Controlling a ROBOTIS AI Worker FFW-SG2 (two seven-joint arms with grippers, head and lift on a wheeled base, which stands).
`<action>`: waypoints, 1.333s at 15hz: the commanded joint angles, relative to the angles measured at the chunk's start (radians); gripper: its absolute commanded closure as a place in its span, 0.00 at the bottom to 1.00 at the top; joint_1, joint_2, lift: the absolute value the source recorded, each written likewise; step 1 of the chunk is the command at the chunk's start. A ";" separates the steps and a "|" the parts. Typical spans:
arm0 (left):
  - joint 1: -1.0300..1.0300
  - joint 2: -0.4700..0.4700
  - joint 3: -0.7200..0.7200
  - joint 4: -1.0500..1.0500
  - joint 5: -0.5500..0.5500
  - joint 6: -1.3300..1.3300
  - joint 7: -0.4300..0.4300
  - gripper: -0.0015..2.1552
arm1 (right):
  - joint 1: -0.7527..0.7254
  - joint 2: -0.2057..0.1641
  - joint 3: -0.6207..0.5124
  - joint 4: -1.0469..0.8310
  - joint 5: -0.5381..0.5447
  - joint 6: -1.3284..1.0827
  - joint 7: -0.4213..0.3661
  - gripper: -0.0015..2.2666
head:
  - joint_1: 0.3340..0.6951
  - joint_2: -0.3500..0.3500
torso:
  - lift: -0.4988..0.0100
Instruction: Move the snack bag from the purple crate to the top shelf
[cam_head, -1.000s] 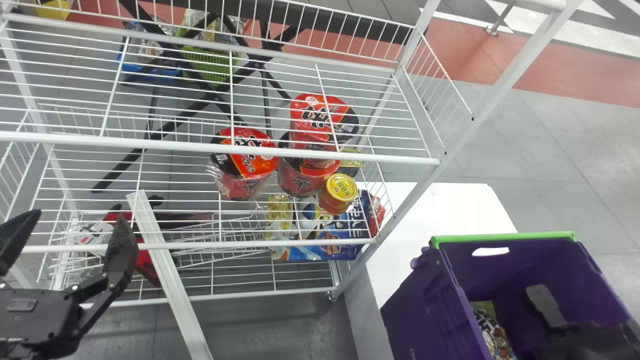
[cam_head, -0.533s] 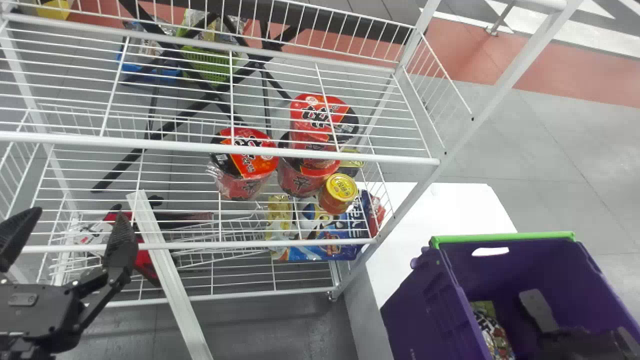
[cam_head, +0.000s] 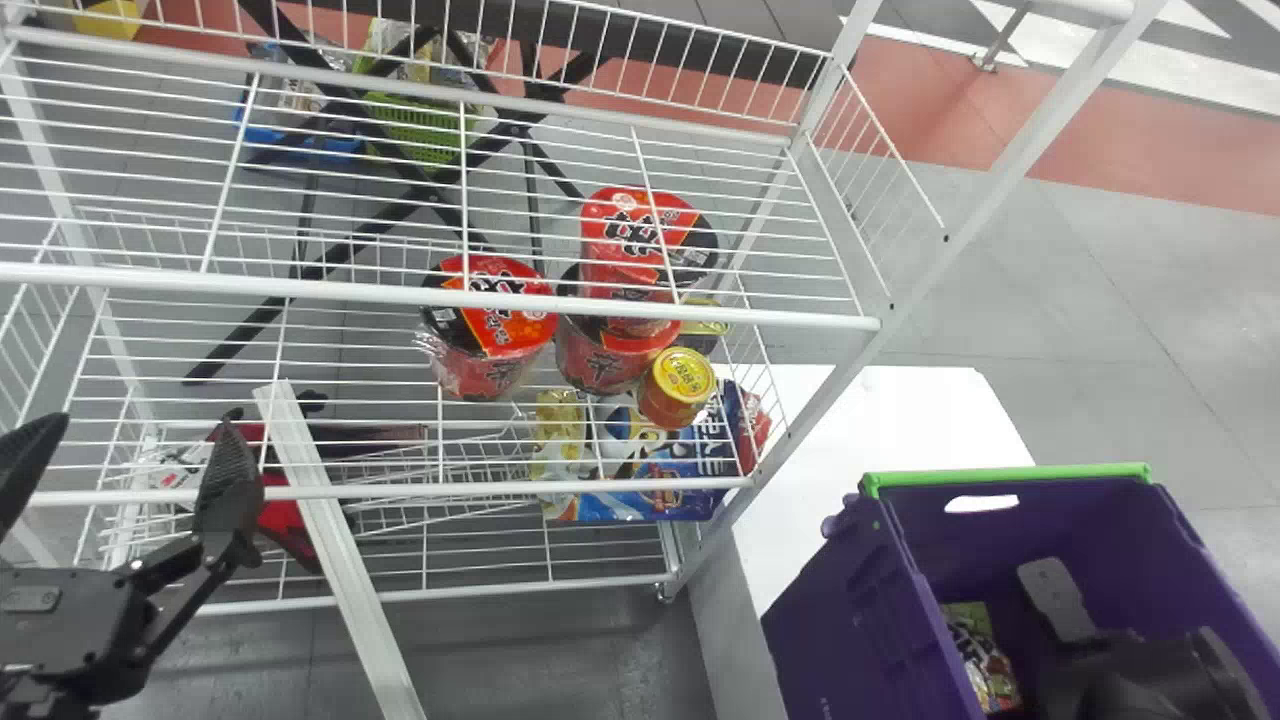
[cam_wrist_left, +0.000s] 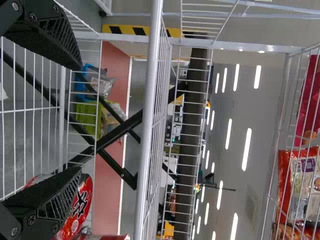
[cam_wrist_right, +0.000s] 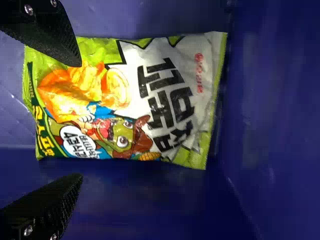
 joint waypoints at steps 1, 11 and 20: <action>-0.005 -0.001 -0.001 0.005 0.002 0.000 -0.003 0.05 | -0.006 -0.010 0.004 0.054 -0.007 -0.041 -0.009 0.01 | 1.00 0.00 | 0.08; -0.008 -0.001 -0.002 0.016 0.007 -0.003 -0.003 0.05 | -0.010 -0.057 -0.003 0.141 -0.112 -0.081 -0.024 0.04 | 1.00 0.00 | 0.08; -0.009 0.001 0.001 0.023 0.013 -0.025 -0.003 0.05 | -0.036 -0.076 -0.042 0.169 -0.184 -0.025 -0.026 0.04 | 1.00 0.00 | 0.08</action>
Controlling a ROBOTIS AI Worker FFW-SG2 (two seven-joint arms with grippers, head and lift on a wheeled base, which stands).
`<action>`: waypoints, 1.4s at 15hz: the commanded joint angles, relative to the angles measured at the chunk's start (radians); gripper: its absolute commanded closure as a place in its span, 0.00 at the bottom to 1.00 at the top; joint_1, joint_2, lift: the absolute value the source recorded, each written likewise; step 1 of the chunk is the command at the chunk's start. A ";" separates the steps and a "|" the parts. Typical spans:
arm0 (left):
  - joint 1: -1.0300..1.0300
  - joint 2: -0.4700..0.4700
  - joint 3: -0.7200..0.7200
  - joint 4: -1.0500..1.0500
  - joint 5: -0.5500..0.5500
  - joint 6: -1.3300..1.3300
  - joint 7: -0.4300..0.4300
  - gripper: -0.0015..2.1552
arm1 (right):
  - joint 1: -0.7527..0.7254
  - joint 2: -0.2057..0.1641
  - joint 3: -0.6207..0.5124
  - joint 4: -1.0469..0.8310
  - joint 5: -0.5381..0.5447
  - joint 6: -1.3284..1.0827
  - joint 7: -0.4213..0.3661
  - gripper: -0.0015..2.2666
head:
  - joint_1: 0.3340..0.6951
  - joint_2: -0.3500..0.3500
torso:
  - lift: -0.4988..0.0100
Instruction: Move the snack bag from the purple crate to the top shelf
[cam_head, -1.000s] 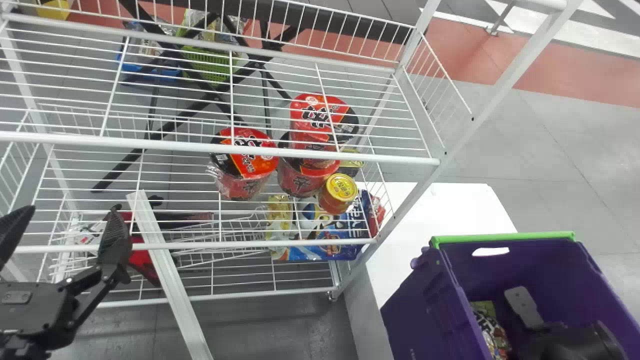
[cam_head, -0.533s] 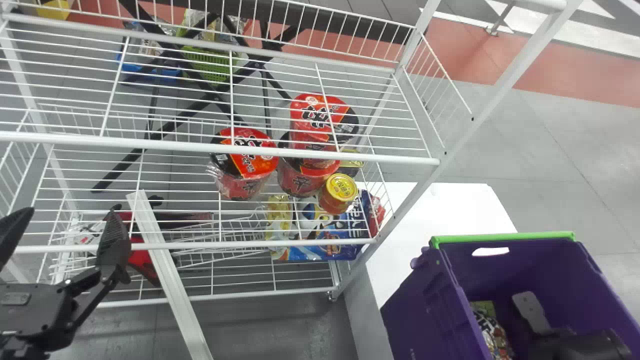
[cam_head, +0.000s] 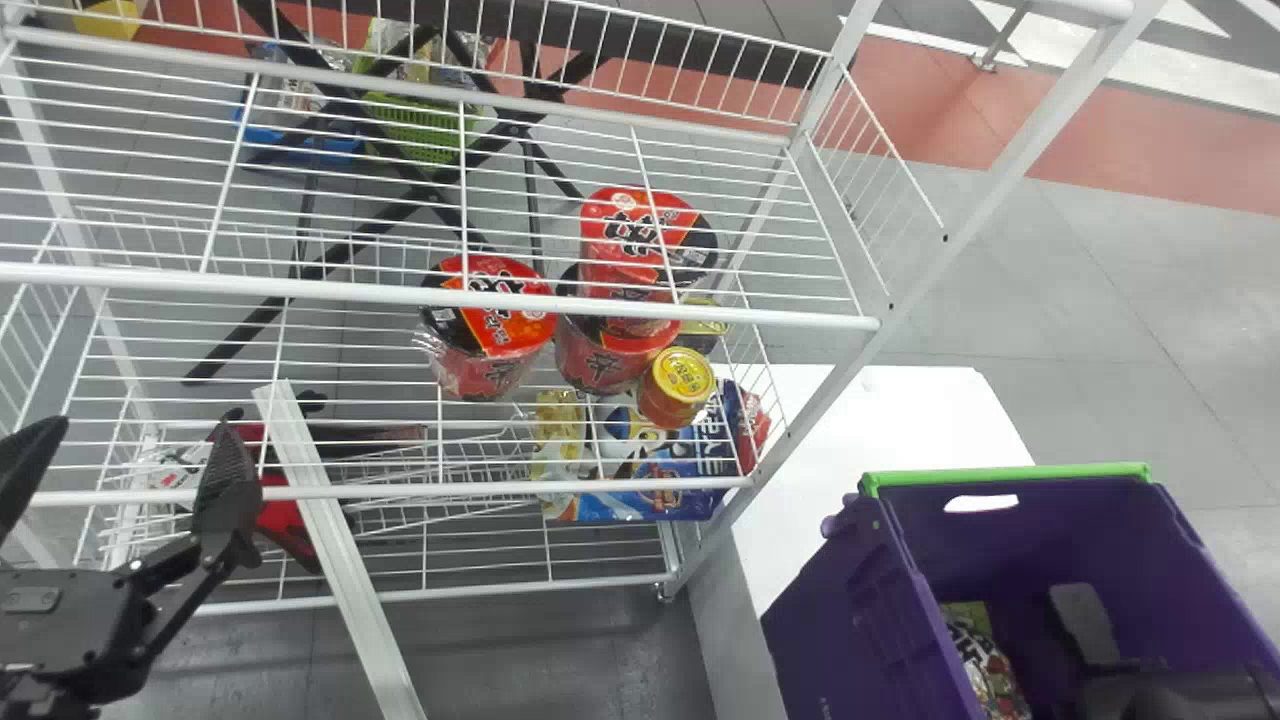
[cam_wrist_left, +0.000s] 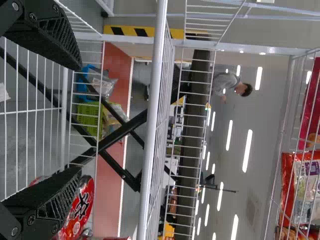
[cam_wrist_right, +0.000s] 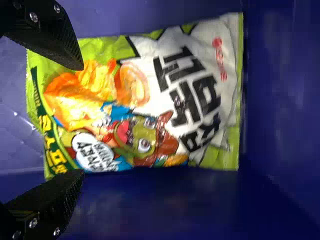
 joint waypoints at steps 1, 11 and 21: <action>-0.005 0.002 0.002 0.005 0.009 -0.013 -0.001 0.05 | -0.004 -0.002 -0.009 0.018 -0.018 -0.006 -0.011 0.04 | 1.00 0.00 | 0.08; -0.025 0.007 -0.001 0.029 0.020 -0.013 -0.003 0.05 | -0.035 -0.062 -0.010 0.158 -0.144 -0.086 -0.011 0.04 | 1.00 0.00 | 0.08; -0.039 0.031 -0.006 0.045 0.050 -0.028 0.002 0.05 | -0.101 -0.082 0.039 0.264 -0.069 -0.092 0.043 0.04 | 1.00 0.00 | 0.08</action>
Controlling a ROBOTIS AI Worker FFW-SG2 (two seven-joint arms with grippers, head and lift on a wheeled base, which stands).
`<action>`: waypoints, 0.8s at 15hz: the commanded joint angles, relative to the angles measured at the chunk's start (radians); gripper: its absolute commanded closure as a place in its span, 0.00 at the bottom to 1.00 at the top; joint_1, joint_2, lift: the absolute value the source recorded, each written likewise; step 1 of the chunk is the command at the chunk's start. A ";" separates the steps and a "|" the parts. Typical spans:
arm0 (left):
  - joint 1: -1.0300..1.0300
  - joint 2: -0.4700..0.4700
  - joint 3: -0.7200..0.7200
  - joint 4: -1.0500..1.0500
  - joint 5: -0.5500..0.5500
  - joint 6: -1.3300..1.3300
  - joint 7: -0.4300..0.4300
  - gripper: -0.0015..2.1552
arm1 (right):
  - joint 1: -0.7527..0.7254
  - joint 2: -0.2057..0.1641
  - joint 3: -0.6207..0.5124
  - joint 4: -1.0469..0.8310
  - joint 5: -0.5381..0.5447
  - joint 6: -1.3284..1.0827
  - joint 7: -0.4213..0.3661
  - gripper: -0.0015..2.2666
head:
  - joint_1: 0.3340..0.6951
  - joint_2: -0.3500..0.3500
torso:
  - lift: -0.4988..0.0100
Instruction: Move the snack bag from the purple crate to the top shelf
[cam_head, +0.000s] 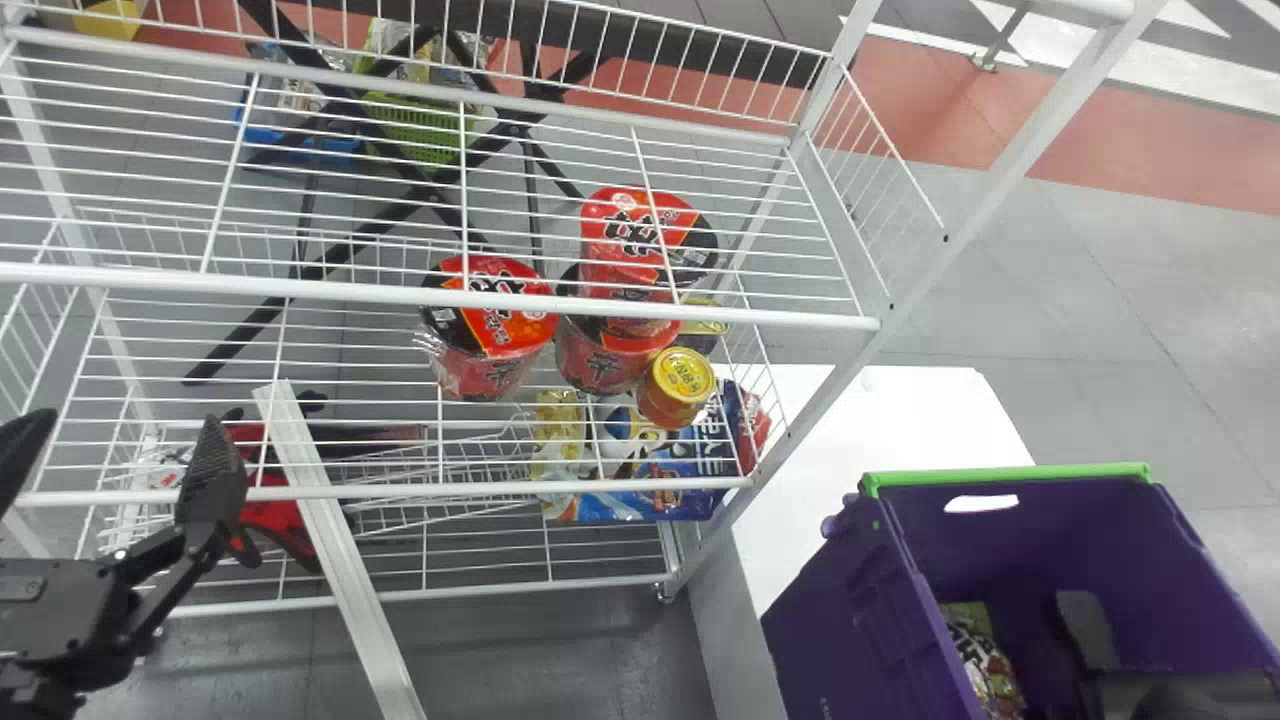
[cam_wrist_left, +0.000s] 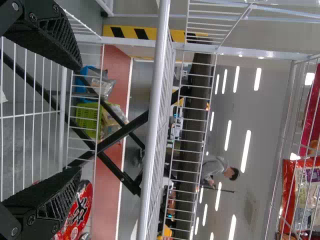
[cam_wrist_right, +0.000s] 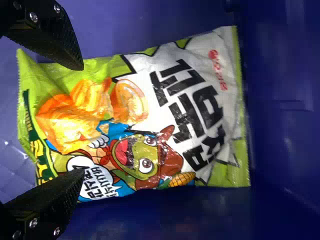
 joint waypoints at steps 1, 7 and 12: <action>-0.011 0.001 -0.005 0.017 0.004 -0.010 -0.002 0.05 | -0.017 -0.008 0.010 0.040 0.013 -0.034 0.002 0.03 | 1.00 0.00 | 0.08; -0.032 -0.001 -0.015 0.042 0.017 -0.020 -0.002 0.05 | -0.053 -0.007 0.018 0.074 0.080 -0.041 0.001 0.03 | 1.00 0.00 | 0.08; -0.042 -0.001 -0.016 0.059 0.023 -0.032 -0.002 0.05 | -0.055 -0.007 0.018 0.097 0.094 -0.062 -0.022 0.04 | 1.00 0.00 | 0.08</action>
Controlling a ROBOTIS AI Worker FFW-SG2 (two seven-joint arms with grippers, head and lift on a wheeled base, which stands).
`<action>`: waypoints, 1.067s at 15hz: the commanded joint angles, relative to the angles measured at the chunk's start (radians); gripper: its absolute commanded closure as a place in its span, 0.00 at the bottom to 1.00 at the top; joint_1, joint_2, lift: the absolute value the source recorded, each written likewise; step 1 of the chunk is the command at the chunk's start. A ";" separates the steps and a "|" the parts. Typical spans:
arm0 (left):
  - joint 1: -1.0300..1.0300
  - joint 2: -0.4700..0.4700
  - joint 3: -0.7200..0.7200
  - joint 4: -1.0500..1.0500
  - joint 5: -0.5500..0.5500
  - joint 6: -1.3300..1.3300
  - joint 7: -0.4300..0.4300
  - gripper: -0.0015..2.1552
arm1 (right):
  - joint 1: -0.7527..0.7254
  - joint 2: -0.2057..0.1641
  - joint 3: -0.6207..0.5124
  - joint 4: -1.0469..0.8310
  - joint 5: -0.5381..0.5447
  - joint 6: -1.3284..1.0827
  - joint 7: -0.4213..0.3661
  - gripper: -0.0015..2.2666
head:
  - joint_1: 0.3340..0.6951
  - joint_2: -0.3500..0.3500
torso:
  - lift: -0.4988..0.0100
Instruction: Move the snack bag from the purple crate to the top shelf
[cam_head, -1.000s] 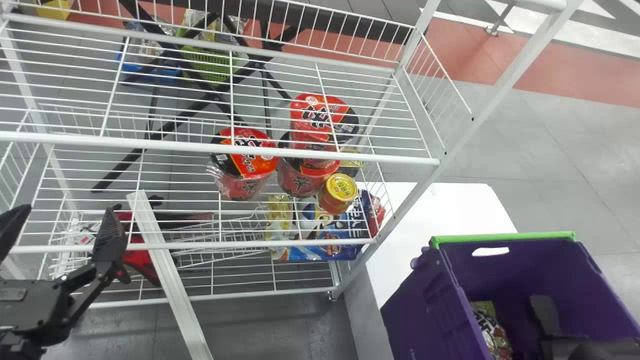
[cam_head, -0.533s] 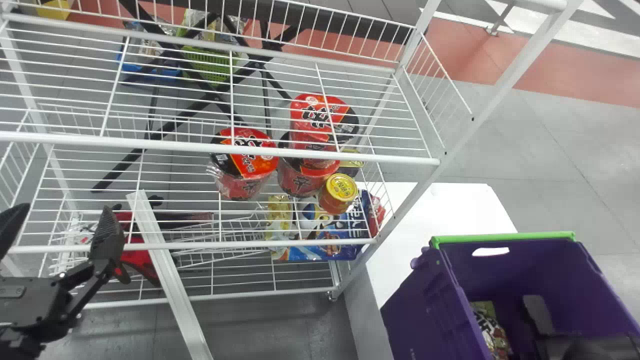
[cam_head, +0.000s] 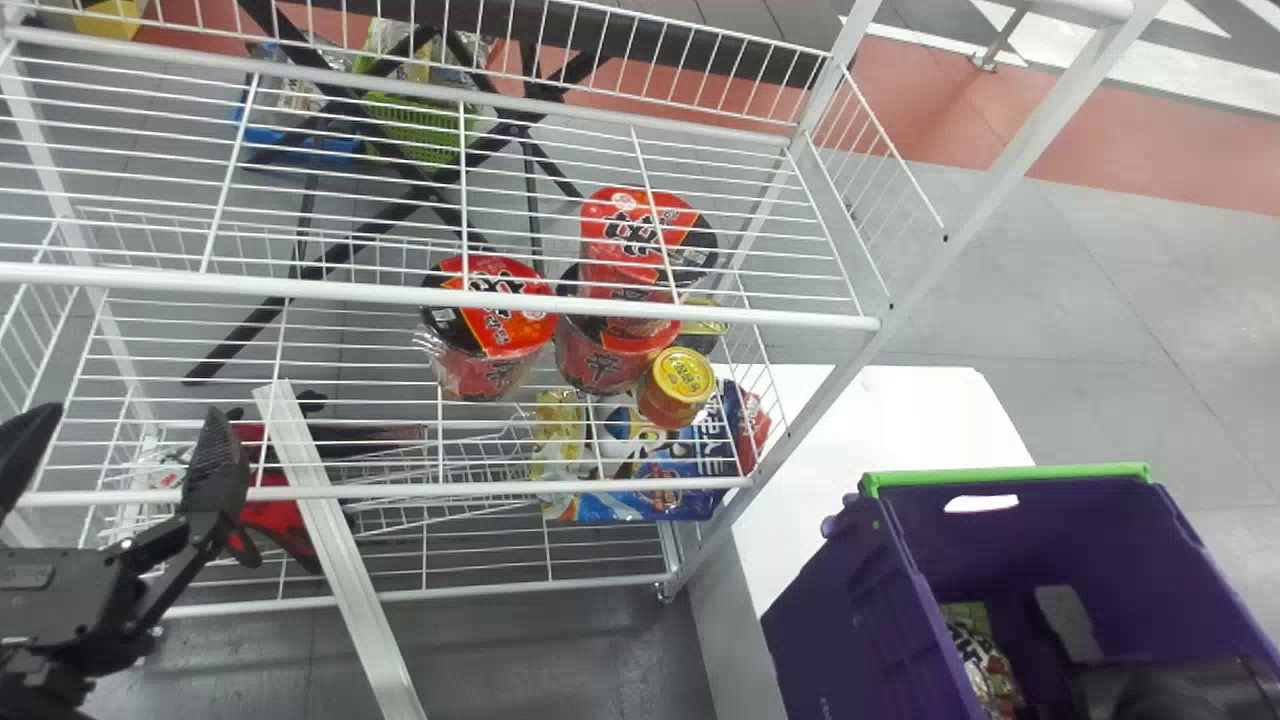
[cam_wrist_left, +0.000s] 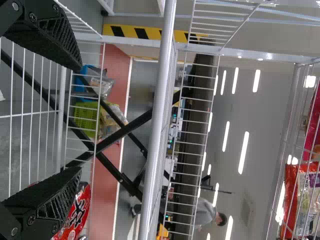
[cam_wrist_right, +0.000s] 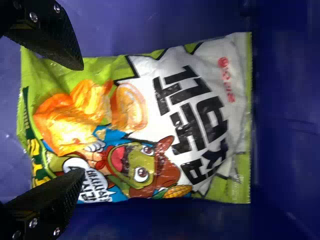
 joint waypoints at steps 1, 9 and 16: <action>-0.004 0.000 -0.002 0.008 0.003 -0.002 -0.003 0.05 | -0.001 0.005 0.000 0.019 0.003 -0.032 -0.014 0.04 | 1.00 0.00 | 0.08; -0.008 0.002 -0.012 0.026 0.004 -0.014 0.000 0.05 | 0.007 0.009 0.000 0.022 -0.004 -0.047 -0.026 0.63 | 1.00 0.00 | 0.08; 0.001 -0.008 -0.012 0.017 -0.007 -0.020 0.008 0.05 | 0.042 0.029 -0.012 -0.063 -0.037 0.014 0.002 0.76 | 1.00 0.00 | 0.08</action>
